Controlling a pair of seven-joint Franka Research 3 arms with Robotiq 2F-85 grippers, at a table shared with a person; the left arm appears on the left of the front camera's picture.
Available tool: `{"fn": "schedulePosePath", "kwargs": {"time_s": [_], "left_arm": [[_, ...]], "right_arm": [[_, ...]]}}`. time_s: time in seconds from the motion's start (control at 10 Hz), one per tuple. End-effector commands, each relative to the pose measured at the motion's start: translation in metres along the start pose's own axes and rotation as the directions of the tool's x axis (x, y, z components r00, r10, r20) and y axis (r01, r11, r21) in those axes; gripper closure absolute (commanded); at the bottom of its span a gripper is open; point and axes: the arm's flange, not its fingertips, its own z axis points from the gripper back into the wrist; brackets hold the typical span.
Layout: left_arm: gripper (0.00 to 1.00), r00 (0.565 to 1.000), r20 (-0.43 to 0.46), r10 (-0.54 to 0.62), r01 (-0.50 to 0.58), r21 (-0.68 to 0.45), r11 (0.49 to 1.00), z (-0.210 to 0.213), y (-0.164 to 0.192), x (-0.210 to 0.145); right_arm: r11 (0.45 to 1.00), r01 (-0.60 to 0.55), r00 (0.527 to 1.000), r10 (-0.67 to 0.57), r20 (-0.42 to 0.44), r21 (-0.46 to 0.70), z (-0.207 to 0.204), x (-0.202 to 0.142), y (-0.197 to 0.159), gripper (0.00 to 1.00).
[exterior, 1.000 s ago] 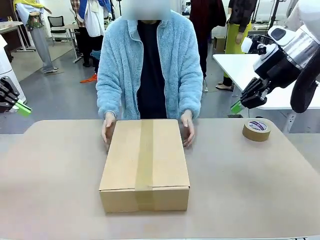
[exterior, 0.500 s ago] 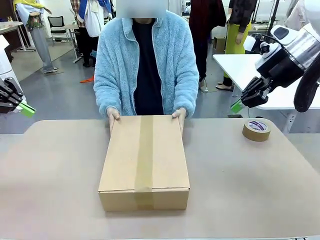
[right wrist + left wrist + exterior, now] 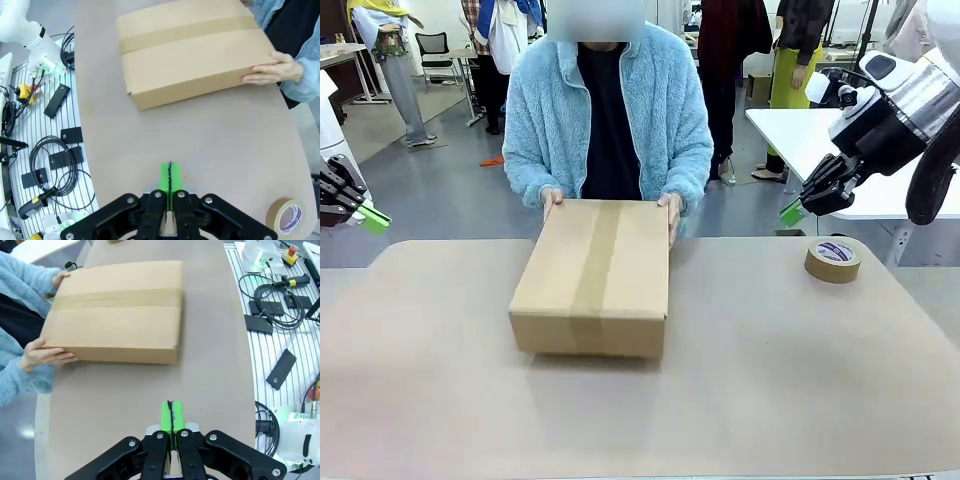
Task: Wrap the clocks to prevent damage.
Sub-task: After the human seals the box with tape, release both hands from the side flaps of the Package Box.
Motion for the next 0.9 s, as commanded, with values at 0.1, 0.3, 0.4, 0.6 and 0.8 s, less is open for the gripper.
{"fn": "schedulePosePath", "kwargs": {"time_s": [0.1,0.3,0.4,0.6,0.8], "left_arm": [[1.0,1.0,0.003,0.007,-0.008,0.013,1.0,-0.002,0.002,0.0],[0.58,0.999,0.034,-0.004,0.004,0.001,1.0,-0.002,-0.008,0.0],[0.4,1.0,0.026,-0.015,0.015,0.001,1.0,0.0,-0.006,0.003],[0.37,0.999,0.032,-0.005,0.004,0.026,1.0,0.0,-0.015,0.002],[0.0,1.0,0.026,-0.007,0.007,-0.002,1.0,-0.004,-0.005,0.005]], "right_arm": [[1.0,-0.001,1.0,0.001,-0.005,-0.012,-0.001,-0.002,0.0,0.99],[1.0,-0.001,1.0,0.001,-0.005,-0.012,-0.001,-0.002,0.0,0.99],[1.0,-0.001,1.0,0.001,-0.005,-0.012,-0.001,-0.002,0.0,0.99],[1.0,-0.001,1.0,0.001,-0.005,-0.012,-0.001,-0.002,0.0,0.99],[1.0,-0.001,1.0,0.001,-0.005,-0.012,-0.001,-0.002,0.0,0.99]]}}
